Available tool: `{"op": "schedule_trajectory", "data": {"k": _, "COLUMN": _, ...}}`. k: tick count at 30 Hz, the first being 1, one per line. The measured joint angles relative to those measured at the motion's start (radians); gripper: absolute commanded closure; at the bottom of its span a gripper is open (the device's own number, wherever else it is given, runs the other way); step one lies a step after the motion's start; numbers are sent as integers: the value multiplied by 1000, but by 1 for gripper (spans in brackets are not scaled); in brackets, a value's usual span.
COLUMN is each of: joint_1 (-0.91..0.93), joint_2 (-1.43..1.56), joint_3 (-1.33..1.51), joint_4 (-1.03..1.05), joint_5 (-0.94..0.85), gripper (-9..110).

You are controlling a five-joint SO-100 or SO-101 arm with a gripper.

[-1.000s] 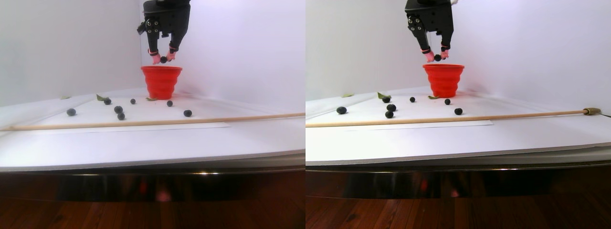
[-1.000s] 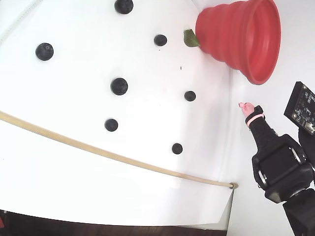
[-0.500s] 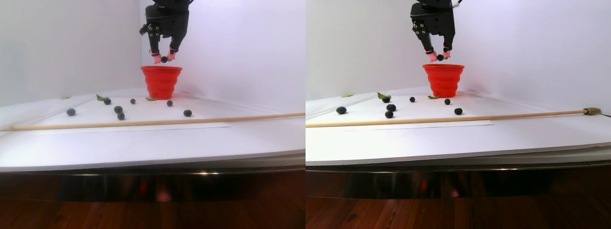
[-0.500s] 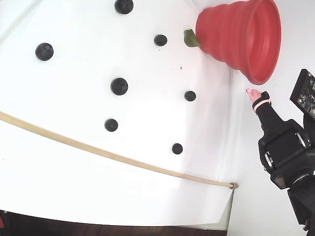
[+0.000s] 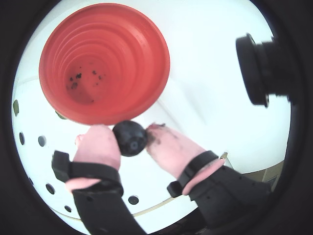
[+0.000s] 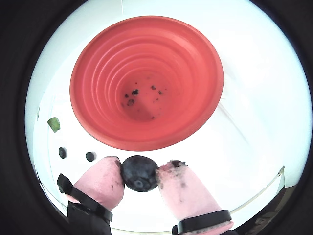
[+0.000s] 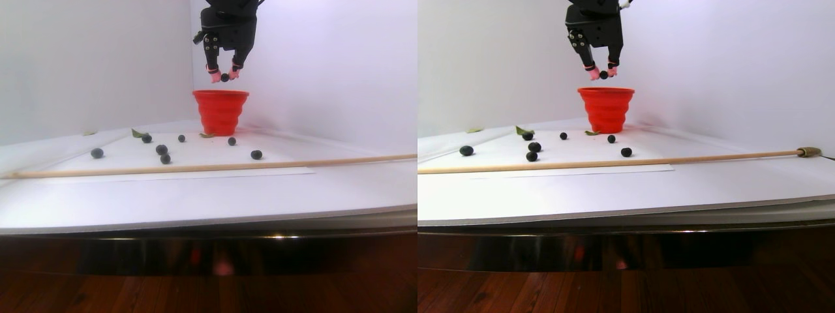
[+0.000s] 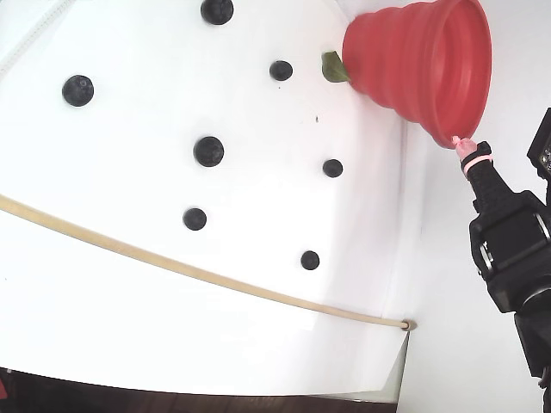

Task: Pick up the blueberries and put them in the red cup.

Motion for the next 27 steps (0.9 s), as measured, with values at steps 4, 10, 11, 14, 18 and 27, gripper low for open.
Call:
{"op": "schedule_trajectory", "data": {"k": 4, "joint_1": 0, "joint_2": -28, "joint_3": -26, "joint_4": -18, "joint_5": 2, "gripper": 89}}
{"op": "schedule_trajectory", "data": {"k": 10, "joint_1": 0, "joint_2": -60, "joint_3": -63, "joint_4": -18, "joint_5": 18, "gripper": 89}}
{"op": "schedule_trajectory", "data": {"k": 11, "joint_1": 0, "joint_2": -64, "joint_3": -69, "joint_4": -18, "joint_5": 18, "gripper": 89}}
{"op": "schedule_trajectory", "data": {"k": 14, "joint_1": 0, "joint_2": -89, "joint_3": -95, "joint_4": -28, "joint_5": 21, "gripper": 89}}
{"op": "schedule_trajectory", "data": {"k": 18, "joint_1": 0, "joint_2": -126, "joint_3": -137, "joint_4": -31, "joint_5": 21, "gripper": 88}}
{"op": "schedule_trajectory", "data": {"k": 27, "joint_1": 6, "joint_2": -176, "joint_3": -218, "joint_4": -43, "joint_5": 48, "gripper": 88}}
